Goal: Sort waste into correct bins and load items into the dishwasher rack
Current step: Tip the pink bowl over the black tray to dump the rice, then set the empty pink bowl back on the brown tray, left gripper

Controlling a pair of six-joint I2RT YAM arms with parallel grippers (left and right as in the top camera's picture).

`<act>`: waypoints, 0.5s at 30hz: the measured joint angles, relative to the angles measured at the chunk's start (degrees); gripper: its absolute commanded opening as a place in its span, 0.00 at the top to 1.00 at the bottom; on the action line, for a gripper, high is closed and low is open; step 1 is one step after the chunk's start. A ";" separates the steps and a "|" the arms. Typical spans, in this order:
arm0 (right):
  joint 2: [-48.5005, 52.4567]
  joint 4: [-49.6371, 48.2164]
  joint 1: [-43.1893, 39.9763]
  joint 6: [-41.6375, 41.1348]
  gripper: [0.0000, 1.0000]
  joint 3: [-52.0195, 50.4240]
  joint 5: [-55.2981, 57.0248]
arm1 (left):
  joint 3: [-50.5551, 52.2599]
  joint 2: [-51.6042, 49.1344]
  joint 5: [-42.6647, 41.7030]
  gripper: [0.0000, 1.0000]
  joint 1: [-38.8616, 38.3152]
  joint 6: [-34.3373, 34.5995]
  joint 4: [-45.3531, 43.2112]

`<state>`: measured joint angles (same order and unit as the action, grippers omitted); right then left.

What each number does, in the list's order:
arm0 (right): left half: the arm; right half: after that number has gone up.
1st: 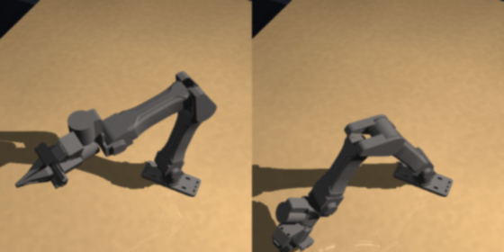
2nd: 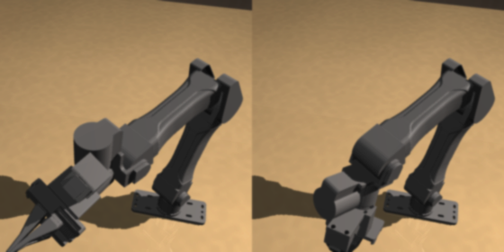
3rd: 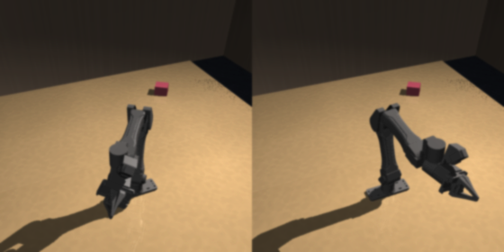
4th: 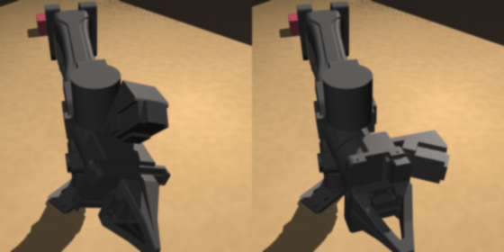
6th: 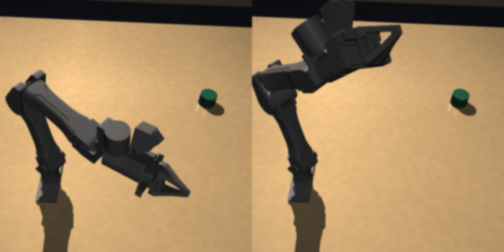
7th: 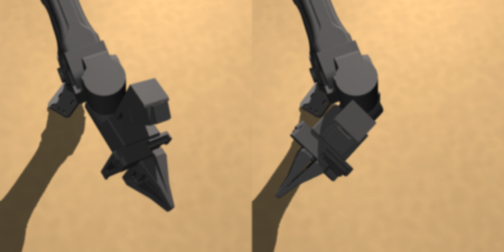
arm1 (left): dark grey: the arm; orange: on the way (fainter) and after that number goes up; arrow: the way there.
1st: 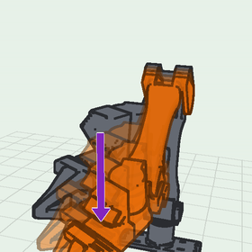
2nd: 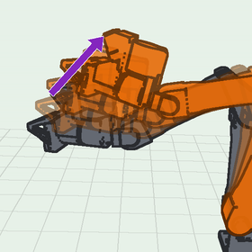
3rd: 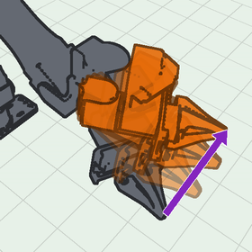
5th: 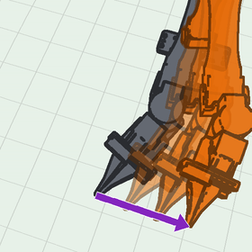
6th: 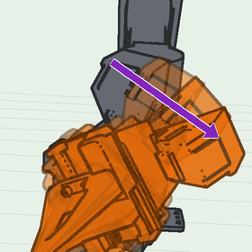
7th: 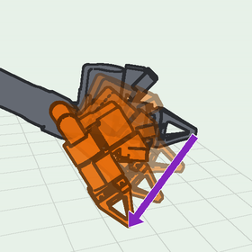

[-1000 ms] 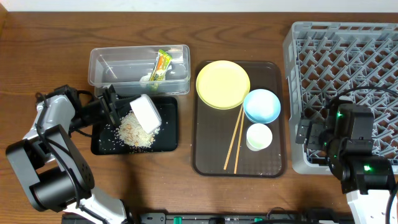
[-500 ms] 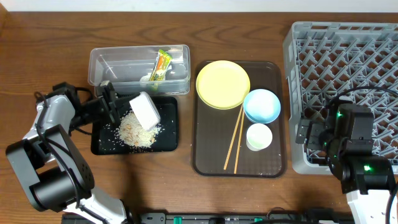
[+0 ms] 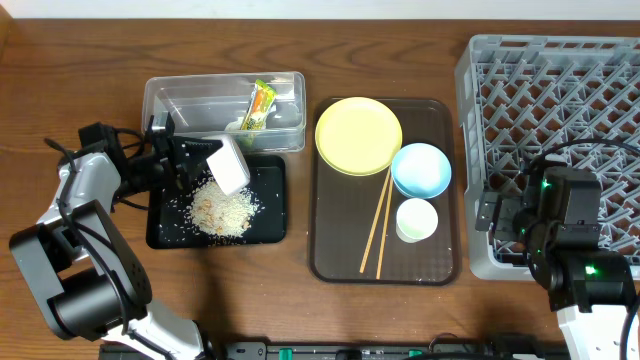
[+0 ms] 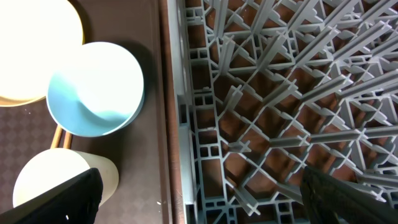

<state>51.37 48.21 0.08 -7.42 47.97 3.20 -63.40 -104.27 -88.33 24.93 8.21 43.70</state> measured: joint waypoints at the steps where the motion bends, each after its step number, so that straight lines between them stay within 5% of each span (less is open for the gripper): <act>1: 0.00 0.00 0.00 0.00 0.01 0.00 0.00 | 0.00 0.00 0.00 0.94 0.00 -0.17 0.44; 8: 0.00 -0.02 0.00 0.00 0.01 0.00 0.00 | 0.00 0.07 0.48 0.94 -0.98 -1.75 2.75; 15: 0.00 -0.09 0.00 0.00 0.01 0.00 -0.02 | 0.00 8.26 16.39 0.94 -12.79 -2.56 2.21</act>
<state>51.37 48.12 0.08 -7.42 47.97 3.18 -63.40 -96.01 -71.94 12.14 5.65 45.91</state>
